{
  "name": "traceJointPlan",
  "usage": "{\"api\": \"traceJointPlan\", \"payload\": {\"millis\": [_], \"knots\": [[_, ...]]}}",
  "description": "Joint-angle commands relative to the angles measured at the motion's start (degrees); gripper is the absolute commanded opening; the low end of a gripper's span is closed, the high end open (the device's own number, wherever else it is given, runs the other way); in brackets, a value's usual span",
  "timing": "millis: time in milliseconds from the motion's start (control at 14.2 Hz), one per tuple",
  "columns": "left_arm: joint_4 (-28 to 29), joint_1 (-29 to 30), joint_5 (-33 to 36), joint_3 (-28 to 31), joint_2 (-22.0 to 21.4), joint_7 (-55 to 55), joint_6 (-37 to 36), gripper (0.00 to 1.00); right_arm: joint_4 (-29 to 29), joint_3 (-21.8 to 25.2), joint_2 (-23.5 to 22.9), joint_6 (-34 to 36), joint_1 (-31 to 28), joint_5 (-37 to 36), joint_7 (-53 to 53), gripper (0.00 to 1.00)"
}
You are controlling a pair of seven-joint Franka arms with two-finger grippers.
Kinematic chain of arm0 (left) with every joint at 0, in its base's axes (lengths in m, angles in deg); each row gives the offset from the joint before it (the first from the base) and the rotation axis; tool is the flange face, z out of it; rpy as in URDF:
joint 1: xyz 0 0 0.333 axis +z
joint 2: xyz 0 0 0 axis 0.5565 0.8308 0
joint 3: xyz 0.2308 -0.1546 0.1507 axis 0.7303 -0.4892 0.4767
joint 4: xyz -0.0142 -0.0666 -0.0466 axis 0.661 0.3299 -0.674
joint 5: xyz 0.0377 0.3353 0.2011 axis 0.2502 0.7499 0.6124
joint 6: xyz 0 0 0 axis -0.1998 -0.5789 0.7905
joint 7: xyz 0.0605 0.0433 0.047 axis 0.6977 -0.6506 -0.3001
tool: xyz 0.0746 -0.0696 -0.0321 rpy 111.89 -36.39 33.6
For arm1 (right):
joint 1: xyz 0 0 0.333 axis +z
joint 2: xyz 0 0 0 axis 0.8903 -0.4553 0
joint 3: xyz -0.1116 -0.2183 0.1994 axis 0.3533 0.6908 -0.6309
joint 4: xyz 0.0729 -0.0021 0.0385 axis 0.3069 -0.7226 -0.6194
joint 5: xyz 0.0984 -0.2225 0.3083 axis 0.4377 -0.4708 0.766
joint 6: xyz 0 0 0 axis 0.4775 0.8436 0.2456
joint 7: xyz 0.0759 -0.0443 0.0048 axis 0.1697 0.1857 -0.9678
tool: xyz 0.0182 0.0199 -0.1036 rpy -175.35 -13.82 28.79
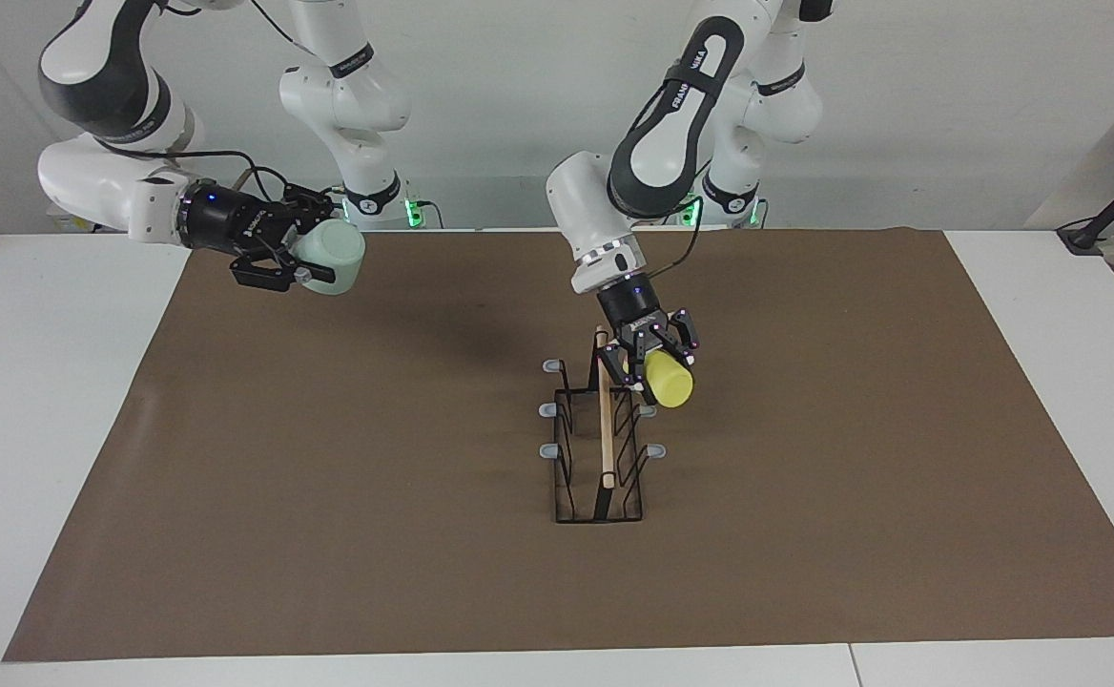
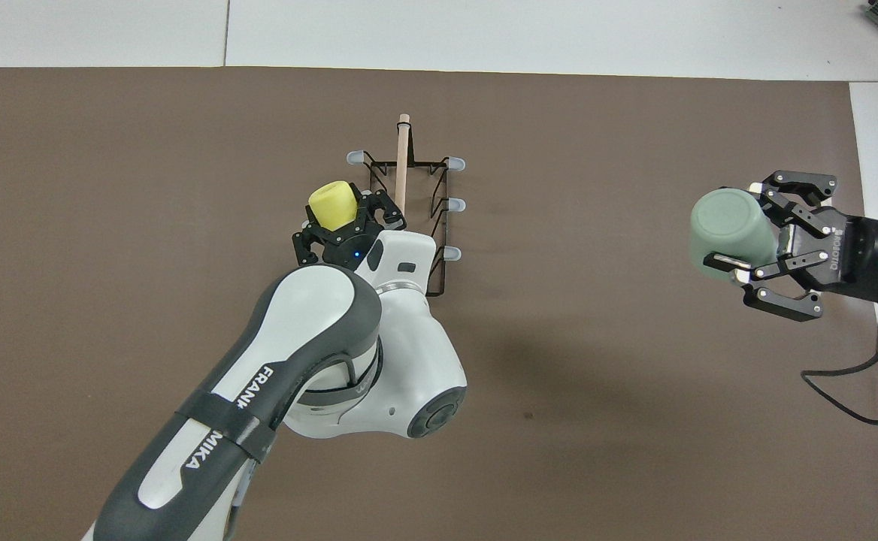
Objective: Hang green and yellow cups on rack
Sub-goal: 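Carry the yellow cup onto a rack peg while the right gripper carries the green cup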
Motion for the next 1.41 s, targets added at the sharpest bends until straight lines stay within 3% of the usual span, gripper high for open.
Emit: {"api": "traceJointPlan", "payload": {"millis": [0, 424, 495, 565, 777, 989, 1201, 1343], "knots": [[1.36, -1.87, 1.31, 0.74, -1.51, -1.63, -3.37, 0.0, -6.8, -0.45, 0.93, 1.31, 0.07, 7.64, -6.74, 0.15], [4.87, -3.98, 1.31, 0.74, -3.27, -3.92, -6.98, 0.0, -10.77, -0.54, -1.97, -2.8, 10.78, 25.48, -21.85, 0.16], [4.79, -3.98, 1.31, 0.74, -3.27, -3.92, -6.98, 0.58, -10.78, -0.54, -2.06, -4.47, 13.32, 28.38, -23.19, 0.16], [4.44, -3.98, 1.31, 0.74, -3.36, -3.74, -7.76, 0.97, -10.86, -0.54, -2.15, -6.75, 15.78, 31.63, -24.68, 0.16], [4.17, -3.98, 1.22, 0.65, -3.8, -3.21, -8.03, 1.0, -10.78, -0.45, -5.65, -8.18, 21.94, 41.65, -31.53, 0.16], [2.24, -3.46, 0.96, 0.65, -4.06, 0.11, -7.86, 1.0, -10.78, -0.54, -8.55, -7.92, 22.49, 42.65, -36.97, 0.16], [-1.53, -1.01, -2.8, 0.74, -4.32, 10.55, -6.89, 1.0, -9.81, -0.54, -21.27, 7.5, 26.07, 50.44, -43.93, 0.16], [-2.95, 0.4, -7.54, 1.08, -4.59, 16.27, -4.53, 1.0, -10.42, -0.45, -21.57, 6.07, 26.88, 50.73, -45.51, 0.16]]}}
